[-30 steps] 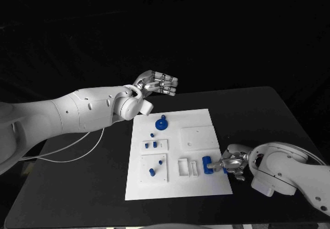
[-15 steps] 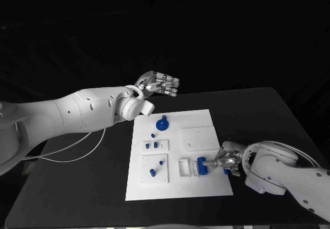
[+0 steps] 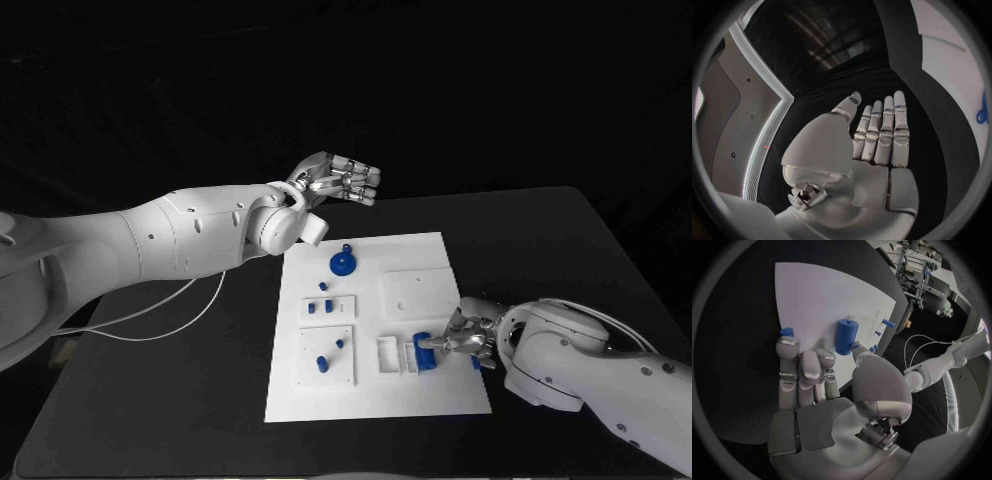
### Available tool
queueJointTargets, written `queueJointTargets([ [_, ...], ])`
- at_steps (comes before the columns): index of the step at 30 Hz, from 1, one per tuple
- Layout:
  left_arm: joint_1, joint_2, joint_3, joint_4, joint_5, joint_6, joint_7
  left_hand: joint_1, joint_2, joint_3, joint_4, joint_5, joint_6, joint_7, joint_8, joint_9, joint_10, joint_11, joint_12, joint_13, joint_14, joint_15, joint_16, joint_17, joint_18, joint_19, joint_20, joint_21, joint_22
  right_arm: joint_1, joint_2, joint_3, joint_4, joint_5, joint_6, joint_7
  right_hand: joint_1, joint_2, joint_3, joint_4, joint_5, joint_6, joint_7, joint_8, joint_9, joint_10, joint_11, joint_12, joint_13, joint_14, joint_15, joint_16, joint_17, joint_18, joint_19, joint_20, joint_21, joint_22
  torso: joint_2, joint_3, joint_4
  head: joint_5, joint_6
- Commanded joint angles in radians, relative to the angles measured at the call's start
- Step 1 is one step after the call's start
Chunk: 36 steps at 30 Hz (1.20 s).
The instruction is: Assemble the parts on the task board
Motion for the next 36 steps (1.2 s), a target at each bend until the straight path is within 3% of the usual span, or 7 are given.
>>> queueJointTargets([
  [1,0.0,0.003,0.001,0.001,0.005,0.016,0.011,-0.009,0.003,-0.01,-0.002,-0.004,-0.005,0.003,-0.006,0.001,0.002,0.001,-0.004,-0.001,0.001,0.003,-0.003,0.001,0.001,0.006,-0.002,0.001,-0.006,-0.013,0.009,-0.016,-0.014,-0.031,0.03,-0.011,0.014,0.001,-0.004,-0.002,-0.002,-0.004,0.002,-0.005,-0.482,0.006,0.002,-0.004,0.002,0.009,0.0,-0.004,0.002,-0.007,0.045,-0.005,0.006,0.001,0.0,0.0,0.0,0.001,-0.005],
  [14,-0.001,0.004,0.001,0.0,0.005,0.019,0.008,-0.009,0.003,-0.01,-0.002,-0.004,-0.005,0.003,-0.006,0.001,0.002,0.001,-0.004,-0.001,0.001,0.003,-0.003,0.001,0.001,0.006,-0.002,0.001,-0.006,-0.017,0.03,-0.039,-0.014,-0.003,0.052,-0.001,0.036,0.011,0.013,-0.051,-0.001,0.0,0.002,-0.005,-0.483,0.006,0.002,-0.005,0.004,0.01,0.001,-0.005,0.005,-0.007,0.044,-0.003,0.007,0.002,0.001,-0.0005,-0.0007,0.004,-0.016],
  [19,-0.001,0.003,0.001,0.0,0.005,0.018,0.008,-0.009,0.003,-0.01,-0.002,-0.004,-0.005,0.003,-0.006,0.001,0.002,0.001,-0.004,-0.001,0.001,0.003,-0.003,0.001,0.001,0.006,-0.002,0.001,-0.006,-0.02,0.038,-0.047,-0.012,-0.021,0.056,0.002,0.064,0.032,0.02,-0.128,0.008,0.007,0.003,-0.006,-0.476,0.005,0.004,0.0,0.004,0.011,0.004,-0.004,0.002,-0.004,0.043,0.002,0.01,0.003,0.0,-0.0011,-0.0014,0.006,-0.023],
  [21,-0.001,0.004,0.001,0.0,0.005,0.019,0.007,-0.009,0.004,-0.011,-0.002,-0.004,-0.007,0.004,-0.006,0.001,0.001,0.002,-0.004,-0.001,0.0,0.003,-0.003,0.001,0.001,0.006,-0.002,0.001,-0.01,-0.02,0.04,-0.05,-0.012,-0.024,0.058,0.002,0.075,0.043,0.022,-0.166,0.051,0.009,0.003,-0.006,-0.475,0.005,0.004,0.002,0.003,0.01,0.004,-0.004,0.0,-0.004,0.043,0.003,0.011,0.004,0.0,-0.0015,-0.0014,0.009,-0.024],
  [26,-0.001,0.006,0.001,-0.001,0.005,0.02,0.006,-0.009,0.004,-0.011,-0.002,-0.004,-0.007,0.004,-0.006,0.001,0.001,0.002,-0.004,-0.001,0.0,0.003,-0.003,0.001,0.001,0.006,-0.002,0.001,-0.01,-0.021,0.044,-0.055,-0.014,-0.041,0.061,0.001,0.082,0.069,0.013,-0.235,0.101,0.014,0.001,-0.006,-0.479,0.003,0.002,0.005,0.0,0.01,0.004,-0.002,-0.002,-0.005,0.043,0.003,0.014,0.005,0.0,-0.0014,-0.0003,0.013,-0.027],
  [32,-0.002,0.008,0.001,-0.002,0.005,0.02,0.005,-0.009,0.004,-0.011,-0.002,-0.004,-0.007,0.004,-0.006,0.001,0.001,0.002,-0.004,-0.001,0.0,0.003,-0.003,0.001,0.001,0.006,-0.002,0.001,-0.01,-0.022,0.047,-0.056,-0.018,-0.053,0.062,0.0,0.084,0.09,0.027,-0.286,0.112,0.022,-0.003,-0.007,-0.483,0.002,-0.001,0.005,-0.003,0.009,0.002,-0.002,-0.005,-0.007,0.043,0.001,0.014,0.006,0.0,-0.0019,-0.0008,0.019,-0.028],
  [36,-0.002,0.011,0.001,-0.003,0.005,0.02,0.004,-0.009,0.004,-0.011,-0.002,-0.004,-0.007,0.004,-0.006,0.001,0.001,0.002,-0.004,-0.001,0.0,0.003,-0.003,0.001,0.001,0.006,-0.002,0.001,-0.01,-0.022,0.048,-0.057,-0.021,-0.051,0.063,0.001,0.08,0.087,0.063,-0.304,0.115,0.029,-0.004,-0.006,-0.485,0.002,-0.002,0.006,-0.004,0.009,0.002,-0.002,-0.006,-0.008,0.042,0.0,0.012,0.005,0.0,-0.002,-0.001,0.023,-0.031],
])
